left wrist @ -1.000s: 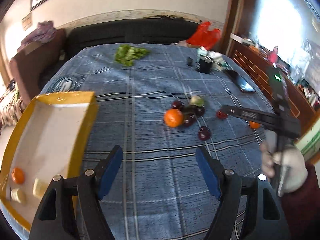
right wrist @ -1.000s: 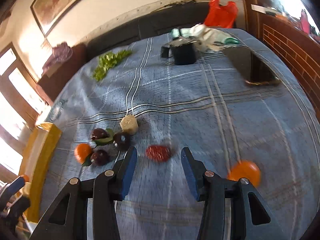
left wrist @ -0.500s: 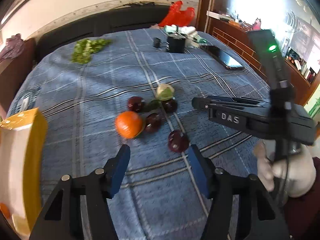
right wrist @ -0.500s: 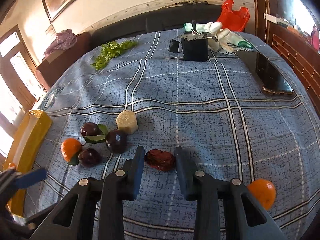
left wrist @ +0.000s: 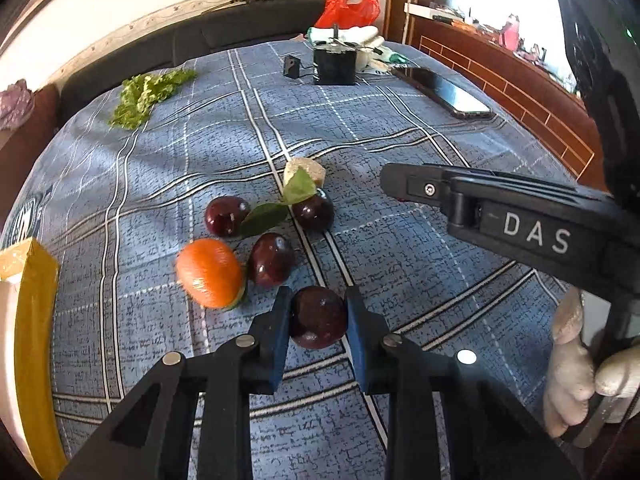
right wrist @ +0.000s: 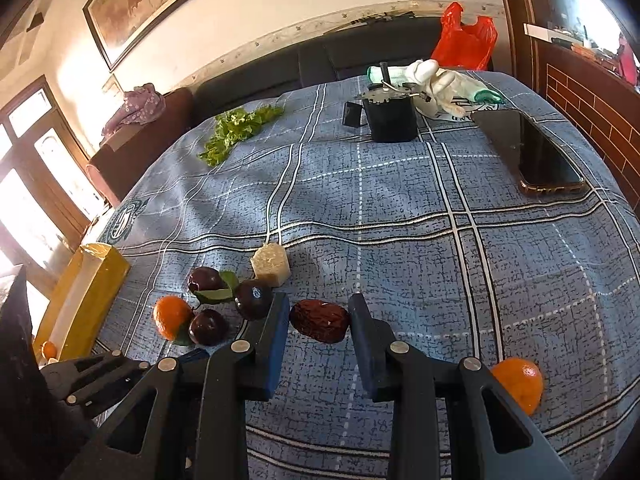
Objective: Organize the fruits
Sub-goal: 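Grasp a dark plum with the left tool while the right tool grasps a red date, then carry the plum in the left tool to the tray while the right tool carries the date, release both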
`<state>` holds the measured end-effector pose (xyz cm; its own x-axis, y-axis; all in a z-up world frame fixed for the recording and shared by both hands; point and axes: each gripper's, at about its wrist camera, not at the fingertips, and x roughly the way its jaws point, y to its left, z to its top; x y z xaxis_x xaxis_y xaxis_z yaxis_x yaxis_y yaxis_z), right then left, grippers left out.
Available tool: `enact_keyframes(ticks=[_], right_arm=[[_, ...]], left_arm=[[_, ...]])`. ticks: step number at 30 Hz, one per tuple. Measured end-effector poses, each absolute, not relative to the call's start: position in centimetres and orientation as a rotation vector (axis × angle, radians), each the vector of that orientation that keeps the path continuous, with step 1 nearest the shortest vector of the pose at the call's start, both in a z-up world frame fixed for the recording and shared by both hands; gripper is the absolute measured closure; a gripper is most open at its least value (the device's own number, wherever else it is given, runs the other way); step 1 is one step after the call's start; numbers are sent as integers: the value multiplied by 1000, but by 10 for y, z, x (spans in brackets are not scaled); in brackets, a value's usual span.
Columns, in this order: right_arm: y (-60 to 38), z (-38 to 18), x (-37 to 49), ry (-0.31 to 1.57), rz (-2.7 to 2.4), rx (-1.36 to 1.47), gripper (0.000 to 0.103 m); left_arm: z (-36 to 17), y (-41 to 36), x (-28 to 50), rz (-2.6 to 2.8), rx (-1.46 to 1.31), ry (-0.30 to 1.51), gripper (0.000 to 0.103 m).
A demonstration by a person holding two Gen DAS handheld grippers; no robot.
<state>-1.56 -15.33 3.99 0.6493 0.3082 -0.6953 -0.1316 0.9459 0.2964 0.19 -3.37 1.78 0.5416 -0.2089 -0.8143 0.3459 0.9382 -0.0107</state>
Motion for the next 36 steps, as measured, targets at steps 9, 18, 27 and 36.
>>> enact_keyframes(ticks=[9,18,27,36], right_arm=[[-142,56,-31,770,378,289,70],[-82,78,-55,849,671,497,69],[58,101,-80,924,855,348,68],[181,67,-91,946,782,-25,68]], left_arm=[[67,32,-42,-223,35,854,78],[106,173,-93,18,-68,784,77],[90,284,-92,175,-167,836,77],[57,330,-72,214,-268,923,77]])
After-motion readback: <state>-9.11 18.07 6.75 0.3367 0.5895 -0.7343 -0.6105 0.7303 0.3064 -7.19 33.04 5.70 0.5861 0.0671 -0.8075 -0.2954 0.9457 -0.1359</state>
